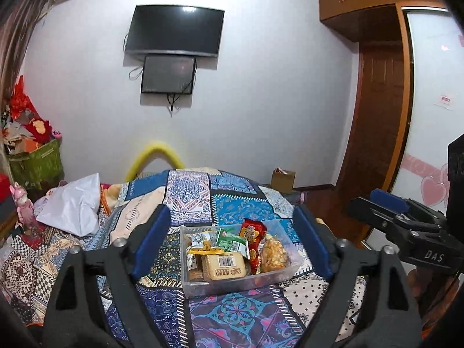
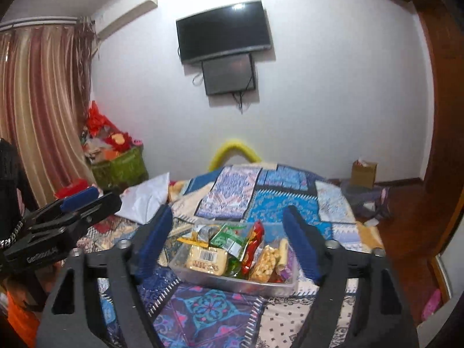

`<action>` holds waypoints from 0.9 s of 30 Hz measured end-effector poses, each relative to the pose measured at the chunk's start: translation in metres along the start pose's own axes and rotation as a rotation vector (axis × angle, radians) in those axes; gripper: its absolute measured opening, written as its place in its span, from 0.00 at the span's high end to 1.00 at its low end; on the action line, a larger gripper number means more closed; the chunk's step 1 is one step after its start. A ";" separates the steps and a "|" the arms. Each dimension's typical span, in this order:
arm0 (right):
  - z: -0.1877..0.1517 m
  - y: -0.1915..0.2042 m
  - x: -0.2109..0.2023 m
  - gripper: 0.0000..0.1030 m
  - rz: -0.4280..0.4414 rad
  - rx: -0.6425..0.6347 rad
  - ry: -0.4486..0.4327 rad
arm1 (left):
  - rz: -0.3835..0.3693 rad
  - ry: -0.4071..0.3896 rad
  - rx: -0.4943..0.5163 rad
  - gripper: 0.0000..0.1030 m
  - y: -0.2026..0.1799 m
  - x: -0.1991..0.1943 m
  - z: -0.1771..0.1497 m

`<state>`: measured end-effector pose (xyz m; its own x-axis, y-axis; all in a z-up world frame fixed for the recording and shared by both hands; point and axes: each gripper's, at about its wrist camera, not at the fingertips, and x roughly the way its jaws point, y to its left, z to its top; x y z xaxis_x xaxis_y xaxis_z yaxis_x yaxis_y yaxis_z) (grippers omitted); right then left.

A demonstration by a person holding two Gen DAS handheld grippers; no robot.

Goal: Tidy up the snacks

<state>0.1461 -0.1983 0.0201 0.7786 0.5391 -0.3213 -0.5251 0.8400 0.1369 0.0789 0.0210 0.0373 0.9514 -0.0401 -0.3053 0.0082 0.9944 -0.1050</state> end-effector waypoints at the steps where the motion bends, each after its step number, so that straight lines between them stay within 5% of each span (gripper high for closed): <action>1: 0.000 0.001 -0.003 0.13 -0.005 -0.003 -0.009 | 0.010 -0.010 0.006 0.11 -0.001 -0.004 0.000; 5: -0.003 0.003 -0.008 0.00 -0.023 -0.009 -0.023 | 0.024 -0.031 0.015 0.04 -0.004 -0.015 -0.001; 27: -0.015 0.008 -0.022 0.00 -0.035 -0.027 -0.023 | 0.017 -0.018 0.018 0.03 -0.006 -0.019 -0.010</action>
<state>0.1198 -0.2044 0.0146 0.8043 0.5106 -0.3039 -0.5059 0.8567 0.1005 0.0580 0.0148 0.0344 0.9569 -0.0213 -0.2895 -0.0030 0.9965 -0.0831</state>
